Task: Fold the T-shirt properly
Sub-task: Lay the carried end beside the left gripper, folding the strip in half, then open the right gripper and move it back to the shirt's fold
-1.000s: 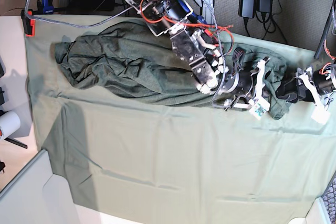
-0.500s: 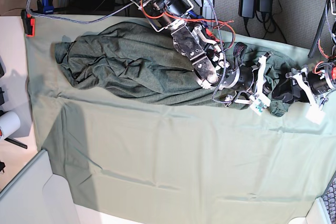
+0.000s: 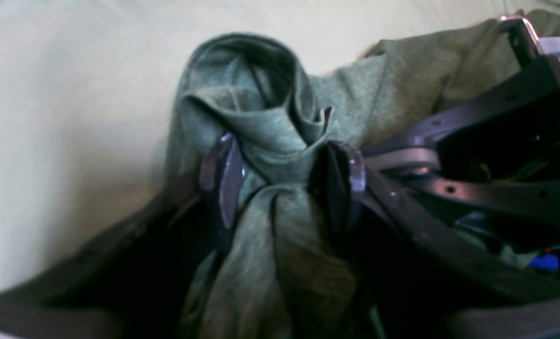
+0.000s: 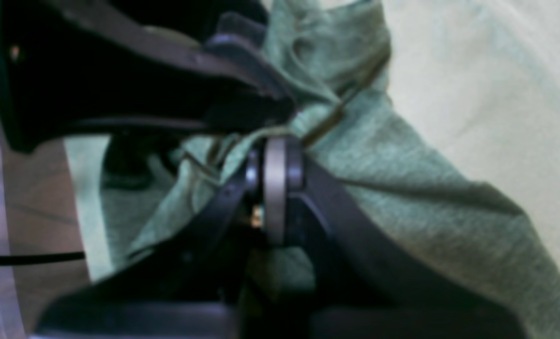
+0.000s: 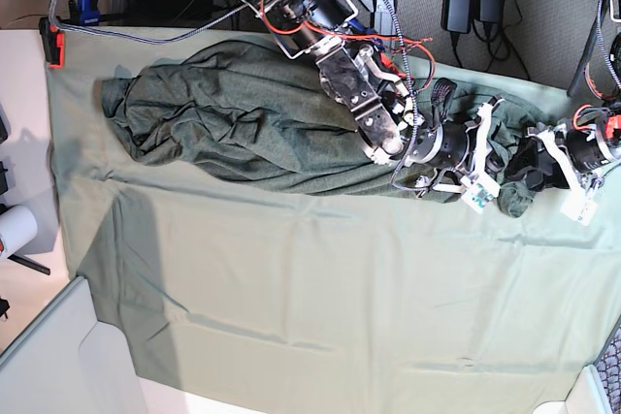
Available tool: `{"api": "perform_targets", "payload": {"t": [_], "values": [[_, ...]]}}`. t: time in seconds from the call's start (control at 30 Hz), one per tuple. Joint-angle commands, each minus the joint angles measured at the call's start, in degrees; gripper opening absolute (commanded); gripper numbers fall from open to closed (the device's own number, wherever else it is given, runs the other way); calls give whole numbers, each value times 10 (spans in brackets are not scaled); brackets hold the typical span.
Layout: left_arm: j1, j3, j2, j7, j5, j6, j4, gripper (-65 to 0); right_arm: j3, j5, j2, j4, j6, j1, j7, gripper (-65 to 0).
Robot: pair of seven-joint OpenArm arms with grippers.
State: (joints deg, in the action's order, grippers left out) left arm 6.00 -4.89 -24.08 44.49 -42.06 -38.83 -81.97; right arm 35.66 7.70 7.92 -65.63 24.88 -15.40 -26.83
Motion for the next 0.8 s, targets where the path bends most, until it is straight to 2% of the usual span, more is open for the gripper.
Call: {"api": "perform_targets", "payload": {"t": [0.0,0.1,0.27,0.43,0.57,0.67,0.77], "values": [[-1,14,-4,16,4,-2,-5,-447,1,5,8,-9,9,-6,-2,-650],[-1,34,-4,-5,10,-2,-5,-650,0,5,8,-12,9,-7,-2,-650],[-3,33,-6,-66,45,-2,-5,-650,-16,9,8,-64,9,-6,-2,-650],[-4,31,-7,-68,52,0,-6,-650,-60,53,8,-163,9,-6,-34,-650],[-4,-1,-7,-68,51,1,-6,-650,-109,54,5,-228,9,-6,-68,-650],[-4,-44,-7,-68,55,1,-6,-650,-156,54,-7,-249,9,-6,-71,-650],[-4,-78,-7,-69,55,0,-6,-650,-204,54,-34,-250,9,-6,-71,-650]]}}
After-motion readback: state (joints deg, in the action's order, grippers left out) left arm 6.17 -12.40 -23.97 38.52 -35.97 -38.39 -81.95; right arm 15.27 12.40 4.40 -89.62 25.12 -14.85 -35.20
